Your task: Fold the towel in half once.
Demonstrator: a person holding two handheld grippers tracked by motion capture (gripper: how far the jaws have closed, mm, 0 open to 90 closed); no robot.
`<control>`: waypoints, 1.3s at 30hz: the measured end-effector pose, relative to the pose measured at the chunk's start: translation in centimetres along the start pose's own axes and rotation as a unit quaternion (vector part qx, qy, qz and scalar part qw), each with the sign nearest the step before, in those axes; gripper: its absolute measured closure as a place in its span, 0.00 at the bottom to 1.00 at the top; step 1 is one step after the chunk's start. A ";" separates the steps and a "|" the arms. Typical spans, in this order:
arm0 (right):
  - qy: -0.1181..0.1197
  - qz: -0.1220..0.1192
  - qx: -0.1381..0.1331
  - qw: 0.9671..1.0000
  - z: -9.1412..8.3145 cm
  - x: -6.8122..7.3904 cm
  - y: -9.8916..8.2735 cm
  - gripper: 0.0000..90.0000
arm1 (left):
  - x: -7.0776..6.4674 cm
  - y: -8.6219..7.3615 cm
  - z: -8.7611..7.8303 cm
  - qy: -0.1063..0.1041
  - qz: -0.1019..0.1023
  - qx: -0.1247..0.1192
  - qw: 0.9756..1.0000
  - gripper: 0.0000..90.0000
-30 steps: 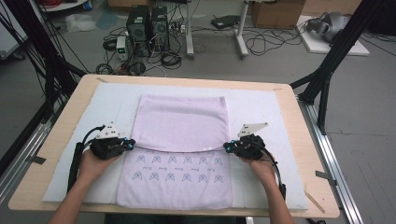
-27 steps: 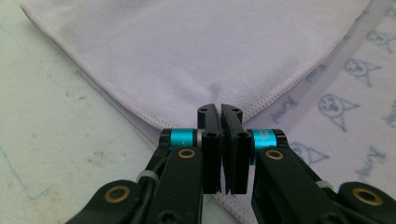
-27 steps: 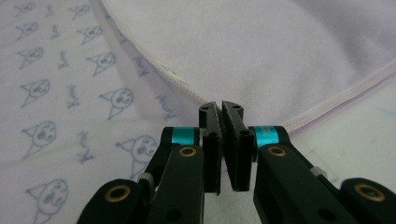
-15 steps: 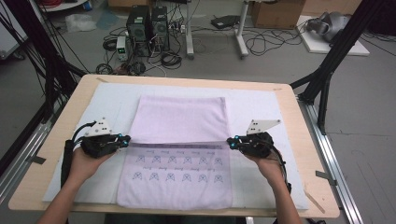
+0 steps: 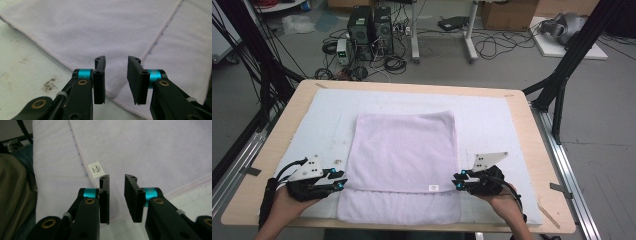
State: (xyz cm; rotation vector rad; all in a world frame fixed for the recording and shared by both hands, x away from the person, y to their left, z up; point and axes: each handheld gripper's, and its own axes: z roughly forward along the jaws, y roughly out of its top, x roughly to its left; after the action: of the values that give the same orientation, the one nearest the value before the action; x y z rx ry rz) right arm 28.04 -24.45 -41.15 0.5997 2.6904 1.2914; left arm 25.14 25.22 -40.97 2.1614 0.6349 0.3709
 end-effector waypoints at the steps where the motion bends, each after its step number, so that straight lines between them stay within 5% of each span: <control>1: 0.002 -0.002 0.001 1.000 0.3 -0.2 0.2 0.78 | 0.2 0.0 0.4 -0.002 -0.002 0.004 1.000 0.75; 4: 0.004 -0.015 0.018 1.000 1.6 -0.6 0.4 0.73 | 1.0 -0.2 2.0 -0.009 -0.008 0.020 1.000 0.76; 11: 0.021 0.000 0.049 0.999 3.4 -1.3 -0.5 0.71 | 1.3 -0.8 4.0 -0.025 -0.006 0.041 0.999 0.79; 14: 0.014 0.000 0.041 0.999 3.6 -1.3 -0.8 0.83 | 1.2 -0.8 4.0 -0.031 -0.003 0.040 0.999 0.94; 17: 0.022 -0.003 0.045 0.999 3.6 -1.3 -0.7 0.96 | 1.2 -0.7 4.0 -0.027 -0.004 0.040 0.999 0.98; 24: 0.019 -0.009 0.021 1.000 2.3 -1.2 0.3 0.97 | 1.1 0.6 1.8 -0.019 -0.004 0.013 1.000 0.98; 31: 0.013 -0.030 -0.027 0.999 -1.1 0.2 2.5 0.98 | -0.7 2.3 -1.9 -0.009 0.025 -0.010 1.000 0.98; 34: 0.021 -0.040 -0.025 0.999 -2.0 1.8 2.4 0.98 | -2.3 1.8 -3.2 -0.016 0.038 -0.012 0.999 0.98; 37: 0.054 -0.044 -0.021 0.997 -2.4 3.3 1.4 0.96 | -3.5 0.7 -3.5 -0.042 0.037 -0.010 0.998 0.97; 39: 0.060 -0.039 -0.018 0.997 -2.1 3.6 0.6 0.93 | -3.9 -0.2 -2.8 -0.047 0.036 0.002 0.998 0.87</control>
State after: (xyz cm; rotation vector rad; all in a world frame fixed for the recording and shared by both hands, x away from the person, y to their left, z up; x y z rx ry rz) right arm 24.39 -24.23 -39.05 0.4230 2.7476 1.3946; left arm 20.55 24.96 -39.61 2.1955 0.5069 0.3050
